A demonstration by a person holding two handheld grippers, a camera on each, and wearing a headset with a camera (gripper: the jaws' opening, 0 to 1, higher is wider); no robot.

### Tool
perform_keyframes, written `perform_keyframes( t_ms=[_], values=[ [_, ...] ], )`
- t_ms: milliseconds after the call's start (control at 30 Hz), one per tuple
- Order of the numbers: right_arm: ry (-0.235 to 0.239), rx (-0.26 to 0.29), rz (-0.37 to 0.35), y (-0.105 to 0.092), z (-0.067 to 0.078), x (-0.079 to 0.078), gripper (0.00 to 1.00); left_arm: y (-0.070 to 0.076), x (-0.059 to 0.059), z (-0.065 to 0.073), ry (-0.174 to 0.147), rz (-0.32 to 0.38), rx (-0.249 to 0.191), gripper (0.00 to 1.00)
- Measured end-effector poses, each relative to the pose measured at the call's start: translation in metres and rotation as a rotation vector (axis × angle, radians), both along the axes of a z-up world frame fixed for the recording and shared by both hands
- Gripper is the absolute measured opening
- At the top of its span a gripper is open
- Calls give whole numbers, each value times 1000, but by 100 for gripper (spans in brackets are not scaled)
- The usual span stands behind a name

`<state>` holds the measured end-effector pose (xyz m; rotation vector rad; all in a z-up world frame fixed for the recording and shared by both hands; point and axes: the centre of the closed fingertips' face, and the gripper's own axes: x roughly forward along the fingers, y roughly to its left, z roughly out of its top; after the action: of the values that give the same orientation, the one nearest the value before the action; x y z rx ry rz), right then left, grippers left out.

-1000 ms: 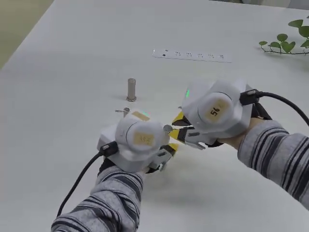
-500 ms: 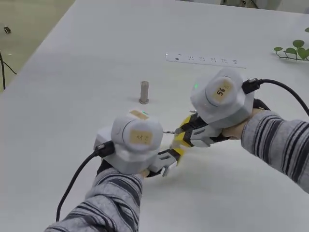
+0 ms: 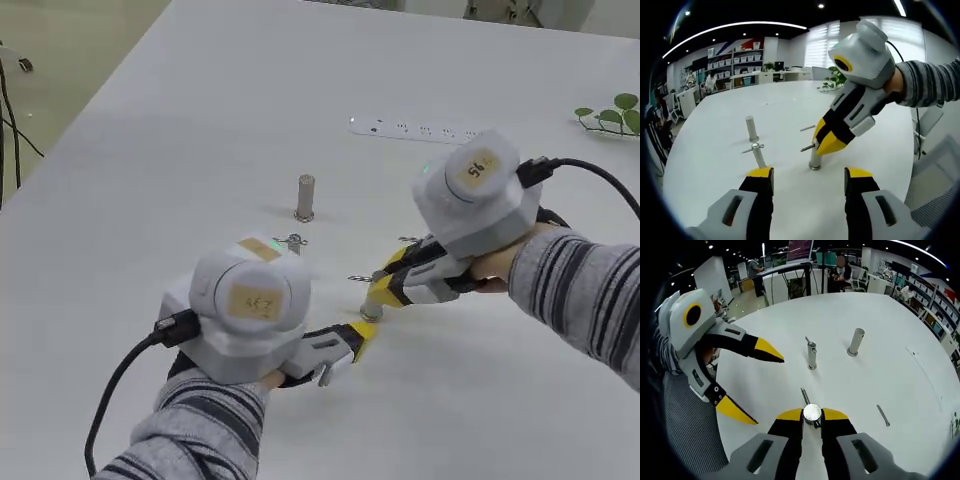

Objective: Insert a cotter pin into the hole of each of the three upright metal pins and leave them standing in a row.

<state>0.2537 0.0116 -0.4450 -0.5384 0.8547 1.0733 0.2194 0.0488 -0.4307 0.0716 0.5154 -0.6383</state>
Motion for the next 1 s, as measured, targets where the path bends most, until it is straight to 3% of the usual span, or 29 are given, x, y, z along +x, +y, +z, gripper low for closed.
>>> perform_keyframes(
  t_ms=[267,400,633,1000],
  values=[
    [-31,-11,6,4,8,19,8,5,0,9,-46,7,11,64],
    [-22,-15,6,6,6,24,8,9,-2,8,-39,10,35,69],
    [-25,-32,15,8,1,31,8,10,4,19,-77,26,-9,76],
    [-27,-37,27,12,-4,39,8,12,8,21,-72,43,-36,83]
  ],
)
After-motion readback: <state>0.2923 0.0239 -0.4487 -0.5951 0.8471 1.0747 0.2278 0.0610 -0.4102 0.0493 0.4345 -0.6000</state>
